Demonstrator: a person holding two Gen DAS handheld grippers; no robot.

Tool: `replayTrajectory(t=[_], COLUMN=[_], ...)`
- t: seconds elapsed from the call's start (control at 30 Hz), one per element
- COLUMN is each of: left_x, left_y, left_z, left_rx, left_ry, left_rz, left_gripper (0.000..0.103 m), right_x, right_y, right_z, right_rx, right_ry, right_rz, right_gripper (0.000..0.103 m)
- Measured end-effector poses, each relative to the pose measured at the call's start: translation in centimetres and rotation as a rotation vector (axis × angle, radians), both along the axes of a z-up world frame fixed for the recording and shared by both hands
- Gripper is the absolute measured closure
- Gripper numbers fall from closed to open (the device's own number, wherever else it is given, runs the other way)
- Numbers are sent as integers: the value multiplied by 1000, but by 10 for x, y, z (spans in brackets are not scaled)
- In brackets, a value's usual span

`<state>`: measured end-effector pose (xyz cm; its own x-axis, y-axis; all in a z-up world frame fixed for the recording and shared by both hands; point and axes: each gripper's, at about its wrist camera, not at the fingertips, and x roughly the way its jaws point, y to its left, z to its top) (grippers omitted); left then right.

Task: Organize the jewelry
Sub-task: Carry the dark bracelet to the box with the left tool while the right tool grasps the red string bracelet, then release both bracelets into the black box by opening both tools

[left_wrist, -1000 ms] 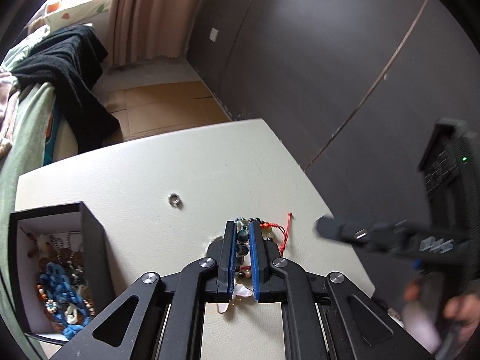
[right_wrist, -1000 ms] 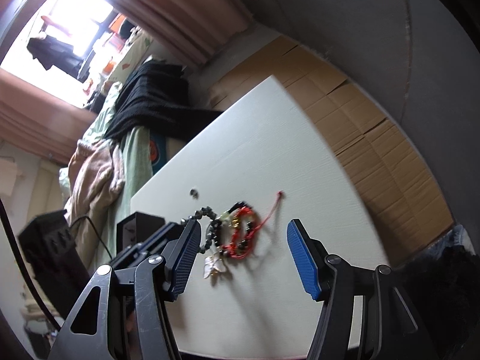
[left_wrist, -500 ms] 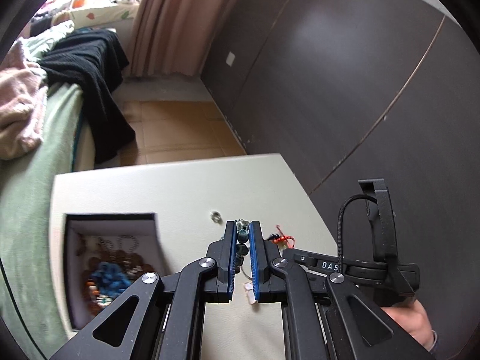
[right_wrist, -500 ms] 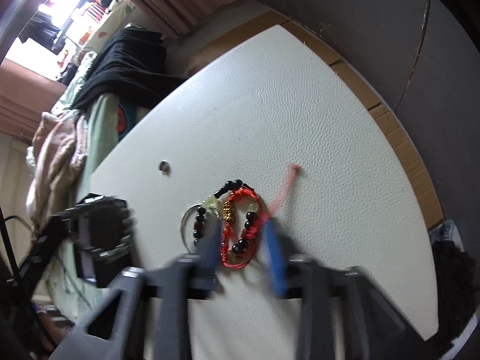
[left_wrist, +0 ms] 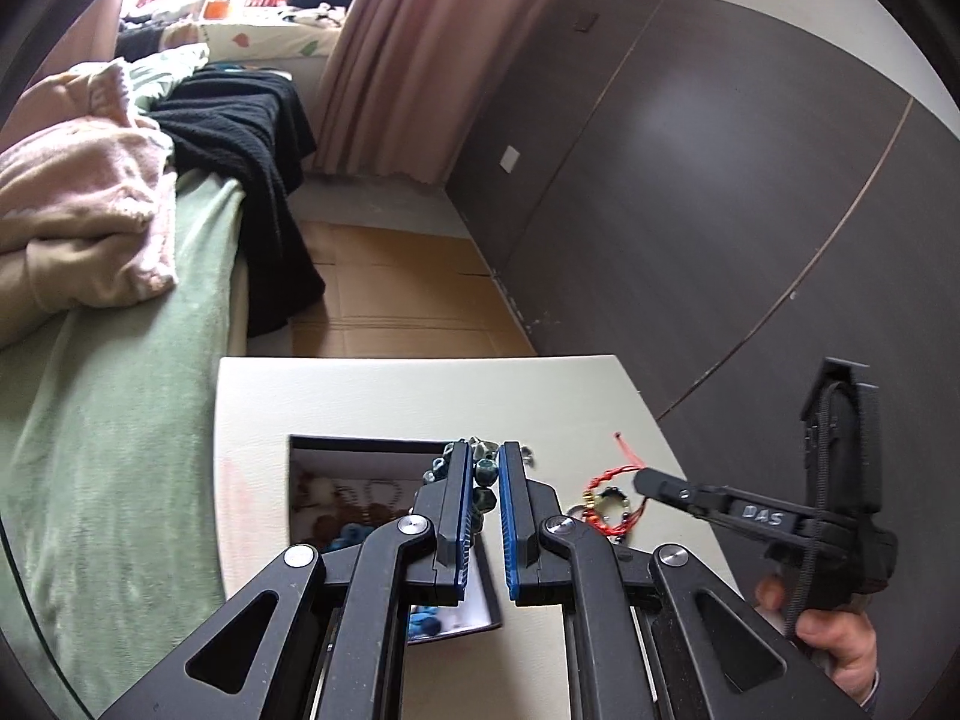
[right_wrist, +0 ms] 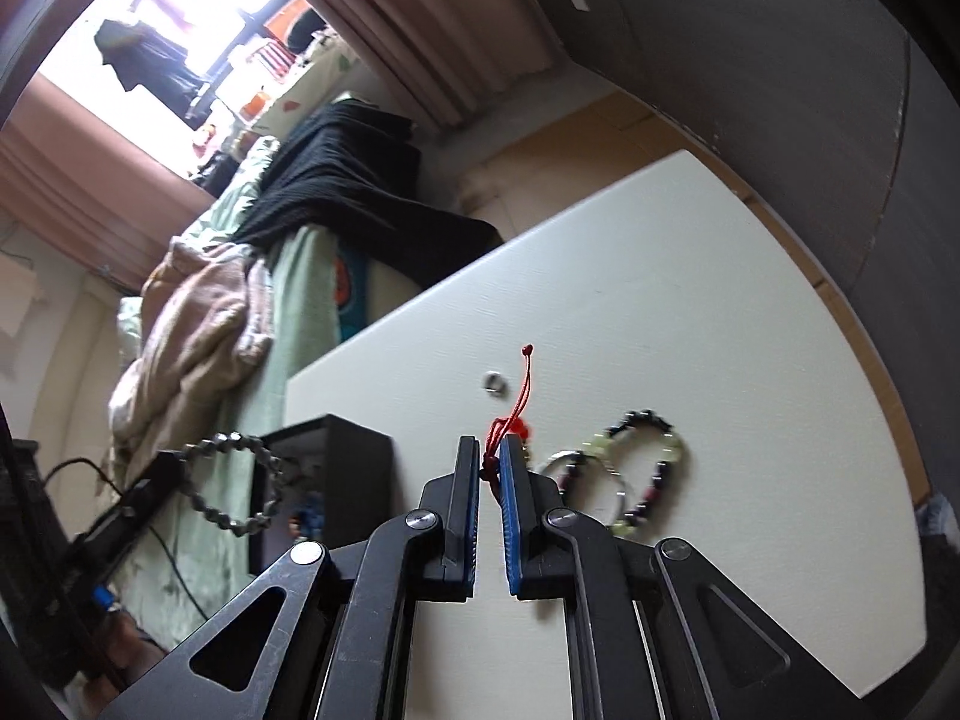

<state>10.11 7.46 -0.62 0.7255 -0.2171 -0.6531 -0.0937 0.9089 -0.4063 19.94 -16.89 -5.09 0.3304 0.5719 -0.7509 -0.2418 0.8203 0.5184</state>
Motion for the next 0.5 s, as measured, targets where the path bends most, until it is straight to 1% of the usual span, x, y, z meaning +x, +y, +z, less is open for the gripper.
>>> replayTrajectory(t=[0.13,0.23,0.27,0.3,0.33,0.4,0.43,0.5], left_x=[2,7,10,11,14,19,20,17], left_y=[7,1,0,1,1,5,10,21], left_z=[-7,-13,-15,-16,-19,-27,-31,-37], left_rx=[-23,-43,-40,-30,-4,47,49,21], left_ry=[18,26,35,43,58,118,142,164], left_rz=[2,-28,-23,-11,7,44,60,97], left_gripper=[95,94,94,94,94,94,94,94], right_x=[-6,-11,-12,-13,-14,-14,-15,-16], right_y=[16,26,29,33,35,39,40,41], right_z=[8,12,13,14,15,14,14,15], right_rx=[30,43,44,43,42,41,44,52], right_ry=[-24,-40,-45,-49,-51,-49,-49,-50], right_rz=[14,30,36,43,47,52,54,59], right_gripper=[94,95,94,95,95,95,95,95])
